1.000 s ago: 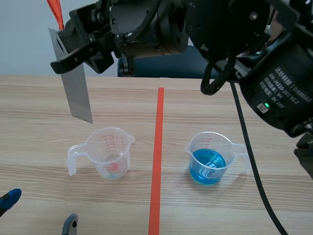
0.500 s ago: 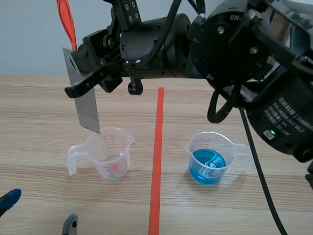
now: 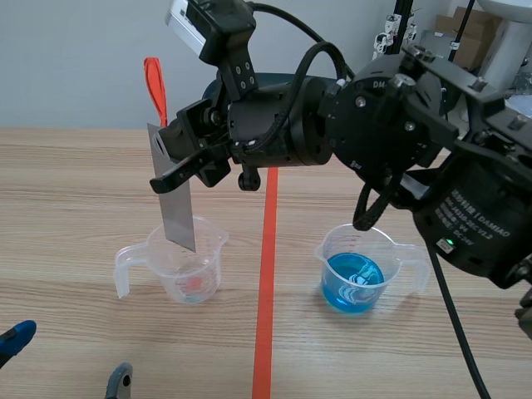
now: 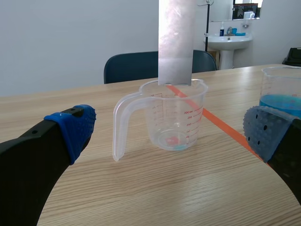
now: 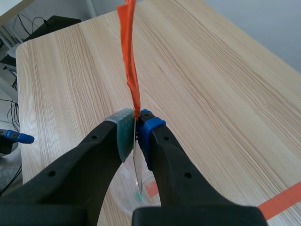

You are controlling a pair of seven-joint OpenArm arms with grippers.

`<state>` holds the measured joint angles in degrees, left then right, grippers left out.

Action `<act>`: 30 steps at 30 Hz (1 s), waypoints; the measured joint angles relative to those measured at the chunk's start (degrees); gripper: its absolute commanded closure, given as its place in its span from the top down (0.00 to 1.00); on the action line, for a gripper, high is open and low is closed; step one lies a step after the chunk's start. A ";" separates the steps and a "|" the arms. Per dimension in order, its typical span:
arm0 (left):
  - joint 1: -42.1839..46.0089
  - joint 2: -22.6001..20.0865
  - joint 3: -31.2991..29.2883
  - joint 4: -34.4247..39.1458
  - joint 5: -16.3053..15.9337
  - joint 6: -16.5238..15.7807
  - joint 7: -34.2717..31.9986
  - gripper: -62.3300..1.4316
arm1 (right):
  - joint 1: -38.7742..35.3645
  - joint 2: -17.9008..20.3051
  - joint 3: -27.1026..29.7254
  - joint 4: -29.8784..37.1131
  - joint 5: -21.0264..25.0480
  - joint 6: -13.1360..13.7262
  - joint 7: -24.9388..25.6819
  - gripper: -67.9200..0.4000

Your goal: Do the redox reaction experiment. put the plate into the left beaker

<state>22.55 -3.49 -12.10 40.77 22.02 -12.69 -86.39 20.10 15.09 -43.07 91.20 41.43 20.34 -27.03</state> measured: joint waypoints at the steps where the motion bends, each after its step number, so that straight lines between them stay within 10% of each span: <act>1: 0.00 0.00 0.00 0.00 0.00 0.00 0.00 1.00 | 0.00 0.00 0.00 -0.50 -0.31 0.00 0.26 0.01; 30: 0.00 -0.02 0.00 0.00 0.00 0.00 0.00 1.00 | -0.02 -0.35 0.00 -15.76 -3.65 8.87 15.23 0.01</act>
<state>22.55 -3.51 -12.10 40.77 22.02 -12.69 -86.39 20.08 14.74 -43.07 75.44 37.78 29.21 -11.79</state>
